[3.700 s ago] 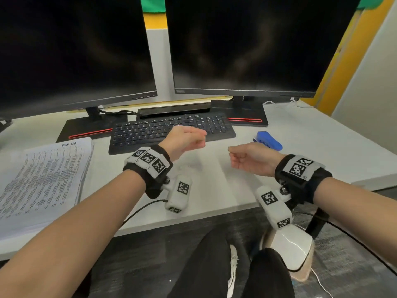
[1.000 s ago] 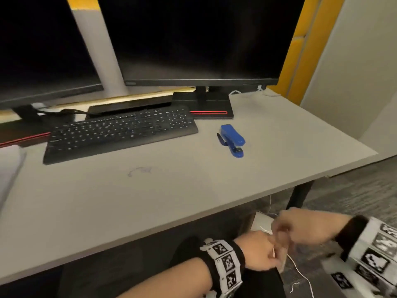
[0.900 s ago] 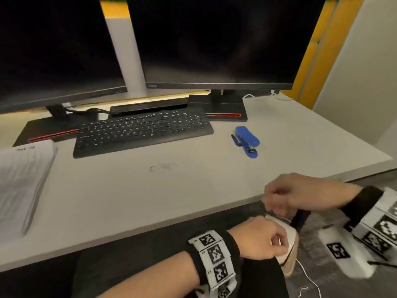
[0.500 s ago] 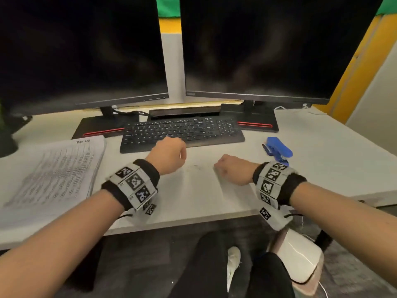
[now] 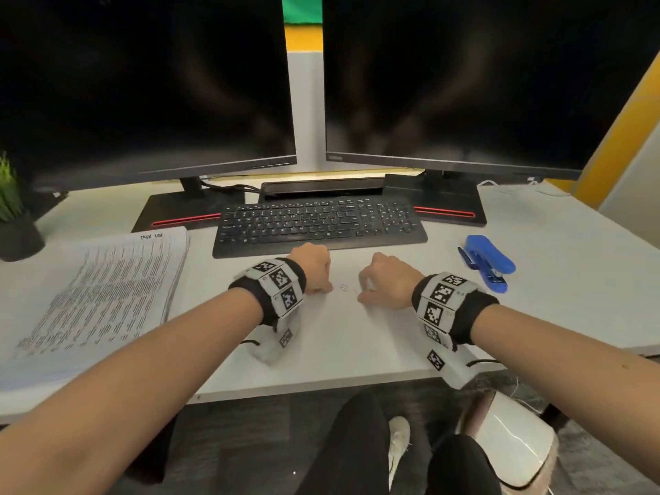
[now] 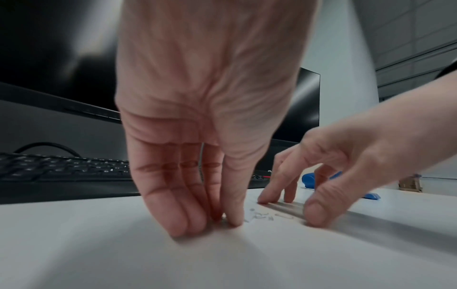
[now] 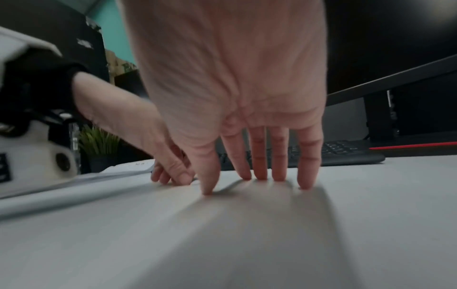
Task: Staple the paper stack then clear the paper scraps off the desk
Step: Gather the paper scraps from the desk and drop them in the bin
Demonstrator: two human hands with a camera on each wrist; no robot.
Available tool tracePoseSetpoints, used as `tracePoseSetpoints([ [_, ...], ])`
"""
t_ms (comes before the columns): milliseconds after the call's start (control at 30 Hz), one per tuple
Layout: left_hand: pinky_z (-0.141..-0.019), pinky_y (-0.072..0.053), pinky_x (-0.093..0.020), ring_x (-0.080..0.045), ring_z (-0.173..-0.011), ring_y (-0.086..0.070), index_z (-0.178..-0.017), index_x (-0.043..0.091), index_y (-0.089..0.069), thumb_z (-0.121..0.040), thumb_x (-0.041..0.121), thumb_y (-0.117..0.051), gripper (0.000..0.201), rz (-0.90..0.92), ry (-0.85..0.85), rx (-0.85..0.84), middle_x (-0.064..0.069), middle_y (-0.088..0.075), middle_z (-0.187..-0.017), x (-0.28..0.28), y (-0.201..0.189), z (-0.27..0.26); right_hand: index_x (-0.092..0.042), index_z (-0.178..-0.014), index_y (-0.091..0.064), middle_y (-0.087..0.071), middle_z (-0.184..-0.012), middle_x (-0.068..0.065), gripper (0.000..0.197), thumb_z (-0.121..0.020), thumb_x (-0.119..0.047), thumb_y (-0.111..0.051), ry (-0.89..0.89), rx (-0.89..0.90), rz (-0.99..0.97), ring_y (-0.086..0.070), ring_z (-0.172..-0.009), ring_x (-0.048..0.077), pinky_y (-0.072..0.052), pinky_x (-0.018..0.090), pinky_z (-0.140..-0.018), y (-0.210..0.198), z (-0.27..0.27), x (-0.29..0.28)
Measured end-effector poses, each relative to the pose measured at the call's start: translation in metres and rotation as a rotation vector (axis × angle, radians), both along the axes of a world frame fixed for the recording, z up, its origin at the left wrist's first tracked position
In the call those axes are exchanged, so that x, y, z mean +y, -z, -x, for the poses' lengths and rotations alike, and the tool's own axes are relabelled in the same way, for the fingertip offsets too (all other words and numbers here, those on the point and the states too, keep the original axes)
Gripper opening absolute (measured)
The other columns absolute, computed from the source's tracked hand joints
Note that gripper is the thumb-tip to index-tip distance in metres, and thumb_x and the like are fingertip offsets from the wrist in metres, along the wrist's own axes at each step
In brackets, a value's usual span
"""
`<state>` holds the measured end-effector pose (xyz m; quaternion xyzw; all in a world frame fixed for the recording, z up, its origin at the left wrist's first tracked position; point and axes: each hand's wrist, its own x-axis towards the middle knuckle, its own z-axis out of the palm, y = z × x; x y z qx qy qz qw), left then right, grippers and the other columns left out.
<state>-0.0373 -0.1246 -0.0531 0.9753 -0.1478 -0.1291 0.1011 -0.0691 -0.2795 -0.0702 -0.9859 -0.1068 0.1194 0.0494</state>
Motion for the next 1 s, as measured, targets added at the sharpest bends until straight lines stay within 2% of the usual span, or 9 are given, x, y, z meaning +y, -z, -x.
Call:
tracePoseSetpoints([
  [67, -0.085, -0.057, -0.033, -0.021, -0.069, -0.058, -0.096, 0.004, -0.070, -0.081, 0.024, -0.070, 0.025, 0.013, 0.003, -0.002, -0.003, -0.061, -0.068, -0.004, 0.000, -0.002, -0.016, -0.100, -0.064, -0.042, -0.106, 0.007, 0.029, -0.084, -0.039, -0.057, -0.029, 0.015, -0.019, -0.045, -0.110, 0.032, -0.043, 0.041, -0.092, 0.005, -0.002, 0.002],
  [133, -0.081, -0.058, -0.031, -0.019, -0.061, -0.058, -0.089, 0.008, -0.069, -0.080, 0.025, -0.071, 0.019, 0.033, -0.007, 0.017, 0.001, -0.058, -0.058, -0.003, -0.002, -0.004, -0.018, -0.112, -0.062, -0.046, -0.117, 0.010, 0.037, -0.083, -0.040, -0.059, -0.054, 0.016, -0.056, -0.043, -0.114, 0.032, -0.040, 0.040, -0.096, 0.007, -0.006, 0.007],
  [200, -0.078, -0.059, -0.032, -0.021, -0.061, -0.062, -0.081, 0.012, -0.063, -0.080, 0.025, -0.071, 0.015, 0.062, -0.024, 0.029, -0.001, -0.061, -0.060, 0.004, -0.006, -0.005, -0.017, -0.121, -0.058, -0.047, -0.124, 0.012, 0.045, -0.082, -0.039, -0.062, -0.057, 0.013, -0.113, -0.044, -0.117, 0.032, -0.039, 0.039, -0.099, 0.005, -0.010, 0.011],
  [333, -0.074, -0.059, -0.032, -0.022, -0.062, -0.064, -0.082, 0.012, -0.060, -0.087, 0.024, -0.062, 0.013, 0.122, -0.078, -0.027, -0.006, -0.066, -0.068, 0.028, -0.014, -0.006, -0.021, -0.122, -0.056, -0.050, -0.132, 0.005, 0.038, -0.085, -0.026, -0.054, -0.174, 0.037, -0.048, -0.044, -0.121, 0.032, -0.039, 0.046, -0.101, 0.004, -0.014, 0.021],
  [533, -0.066, -0.054, -0.026, -0.020, -0.062, -0.064, -0.087, 0.013, -0.061, -0.090, 0.026, -0.056, 0.014, 0.173, -0.096, -0.039, -0.004, -0.067, -0.070, 0.057, -0.009, 0.003, -0.018, -0.115, -0.062, -0.061, -0.115, 0.006, 0.033, -0.086, -0.010, -0.048, -0.242, 0.005, -0.052, -0.054, -0.109, 0.029, -0.043, 0.037, -0.093, -0.002, -0.010, 0.019],
  [667, -0.055, -0.051, -0.022, -0.019, -0.063, -0.064, -0.092, 0.011, -0.062, -0.091, 0.025, -0.055, 0.016, 0.210, -0.092, -0.042, -0.004, -0.067, -0.075, 0.059, -0.008, 0.004, -0.009, -0.108, -0.064, -0.059, -0.112, 0.010, 0.033, -0.081, -0.002, -0.047, -0.280, -0.002, -0.034, -0.053, -0.105, 0.032, -0.045, 0.039, -0.091, 0.004, -0.008, 0.016],
  [800, -0.062, -0.054, -0.026, -0.020, -0.066, -0.066, -0.094, 0.012, -0.064, -0.091, 0.027, -0.055, 0.017, 0.225, -0.082, -0.042, -0.005, -0.069, -0.079, 0.053, -0.005, 0.005, -0.013, -0.093, -0.070, -0.049, -0.087, 0.000, 0.027, -0.082, -0.003, -0.048, -0.247, -0.090, -0.074, -0.050, -0.087, 0.026, -0.039, 0.027, -0.077, 0.005, -0.007, 0.017],
  [900, -0.057, -0.051, -0.023, -0.019, -0.060, -0.063, -0.089, 0.014, -0.063, -0.090, 0.028, -0.055, 0.015, 0.207, -0.076, -0.055, -0.002, -0.067, -0.072, 0.049, -0.001, 0.005, -0.012, -0.098, -0.071, -0.057, -0.096, 0.006, 0.028, -0.084, -0.004, -0.048, -0.225, -0.097, -0.085, -0.056, -0.099, 0.028, -0.042, 0.028, -0.082, 0.005, -0.007, 0.018],
  [1000, -0.062, -0.051, -0.025, -0.021, -0.056, -0.060, -0.084, 0.017, -0.061, -0.088, 0.028, -0.055, 0.013, 0.188, -0.085, -0.046, -0.004, -0.069, -0.071, 0.045, 0.003, 0.007, -0.010, -0.100, -0.068, -0.060, -0.109, 0.010, 0.026, -0.084, -0.003, -0.049, -0.203, -0.102, -0.064, -0.056, -0.103, 0.033, -0.045, 0.033, -0.085, 0.007, -0.008, 0.021],
])
